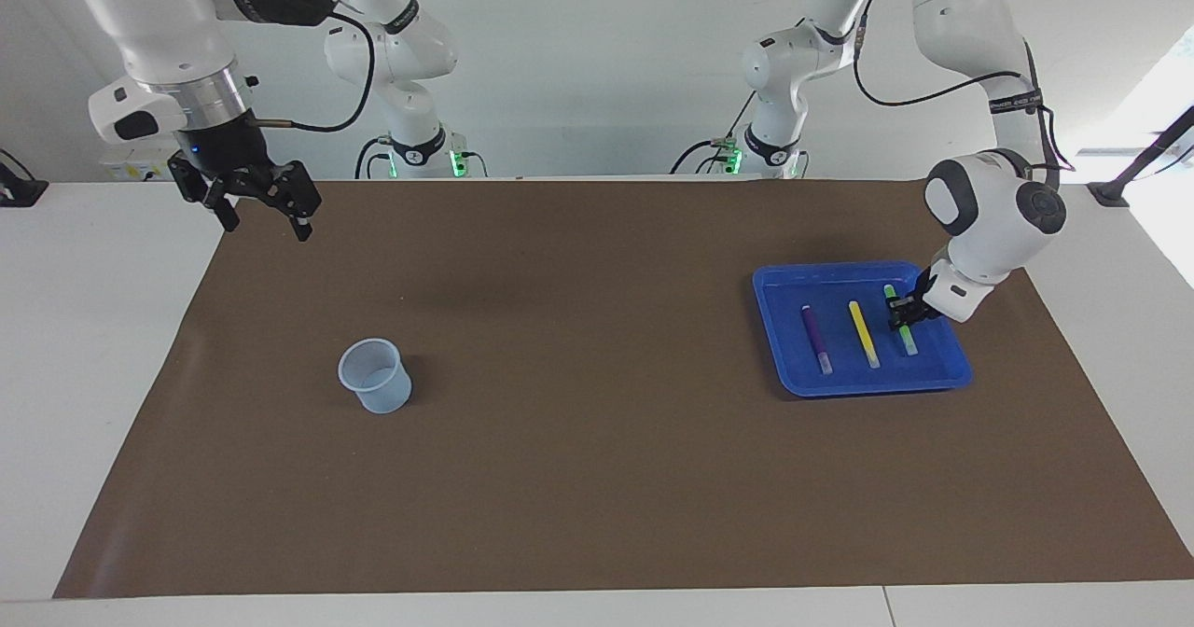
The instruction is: Right arm passes pens to left for tray arrangement
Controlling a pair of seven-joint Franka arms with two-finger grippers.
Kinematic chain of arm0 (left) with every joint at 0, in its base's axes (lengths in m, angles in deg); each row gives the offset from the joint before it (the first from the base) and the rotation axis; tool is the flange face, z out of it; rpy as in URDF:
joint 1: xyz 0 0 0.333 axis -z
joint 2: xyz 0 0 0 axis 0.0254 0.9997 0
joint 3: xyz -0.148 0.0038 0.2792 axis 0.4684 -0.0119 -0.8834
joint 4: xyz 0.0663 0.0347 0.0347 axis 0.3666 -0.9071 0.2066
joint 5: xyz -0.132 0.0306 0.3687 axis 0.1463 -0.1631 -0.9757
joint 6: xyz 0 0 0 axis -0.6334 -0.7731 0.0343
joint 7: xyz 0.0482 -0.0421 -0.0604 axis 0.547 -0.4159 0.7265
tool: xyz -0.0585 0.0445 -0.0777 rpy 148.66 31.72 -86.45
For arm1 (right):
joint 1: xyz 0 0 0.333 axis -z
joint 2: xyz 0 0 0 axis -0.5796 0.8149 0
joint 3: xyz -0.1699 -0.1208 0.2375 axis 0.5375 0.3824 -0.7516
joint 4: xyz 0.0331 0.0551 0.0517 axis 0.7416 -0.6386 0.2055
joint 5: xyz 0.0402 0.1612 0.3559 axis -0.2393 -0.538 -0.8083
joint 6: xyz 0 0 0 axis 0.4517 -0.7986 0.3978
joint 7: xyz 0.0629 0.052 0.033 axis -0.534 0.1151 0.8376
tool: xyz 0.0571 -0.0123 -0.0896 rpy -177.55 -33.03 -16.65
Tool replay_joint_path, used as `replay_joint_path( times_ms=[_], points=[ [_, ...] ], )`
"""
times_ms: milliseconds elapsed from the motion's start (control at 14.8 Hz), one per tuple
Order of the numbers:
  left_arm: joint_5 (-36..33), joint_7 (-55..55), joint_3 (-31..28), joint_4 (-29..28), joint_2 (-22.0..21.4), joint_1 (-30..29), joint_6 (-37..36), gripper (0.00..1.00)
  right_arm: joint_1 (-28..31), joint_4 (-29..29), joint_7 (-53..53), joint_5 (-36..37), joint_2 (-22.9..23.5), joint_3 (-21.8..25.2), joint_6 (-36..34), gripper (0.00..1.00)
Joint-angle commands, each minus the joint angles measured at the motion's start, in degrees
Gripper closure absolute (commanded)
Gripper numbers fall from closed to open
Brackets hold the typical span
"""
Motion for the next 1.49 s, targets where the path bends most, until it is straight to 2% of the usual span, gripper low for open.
replay_joint_path(
  times_ms=[0,271,475,814,1017,1153,1288,1424],
  points=[
    [-1.1,-1.1,0.4,2.0,0.4,-0.4,-1.2,0.00,0.1,0.6,1.0,1.4,0.2,-1.6,-1.6,0.00],
    [-1.1,-0.9,0.6,9.3,0.4,0.4,-8.7,0.00,1.0,1.2,1.0,1.2,0.2,-1.9,-3.9,0.00],
    [-1.1,-0.8,0.8,17.2,0.2,2.0,-16.6,0.00,1.2,1.5,1.5,0.5,0.4,-1.8,-4.7,0.00],
    [-1.3,5.7,0.6,29.6,-0.9,8.3,-30.6,0.00,0.8,1.5,2.0,0.3,0.5,-1.8,-4.7,0.00],
    [-1.5,6.5,-3.2,30.5,-8.3,13.7,-37.7,0.00,0.8,1.5,2.1,-1.6,0.5,-1.7,-4.8,0.00],
    [-1.3,7.2,-4.4,30.2,-12.4,15.0,-41.7,0.00,0.9,1.5,2.5,-1.5,0.5,-1.6,-4.8,0.00],
    [-1.3,7.4,-5.0,30.0,-14.5,16.1,-43.9,0.00,1.2,1.6,4.0,-1.4,0.5,-1.2,-5.4,0.00],
    [-1.3,7.4,-10.2,28.8,-16.0,21.6,-43.9,0.00,1.2,2.1,4.8,-1.5,0.5,-1.2,-6.1,0.00]
  ],
)
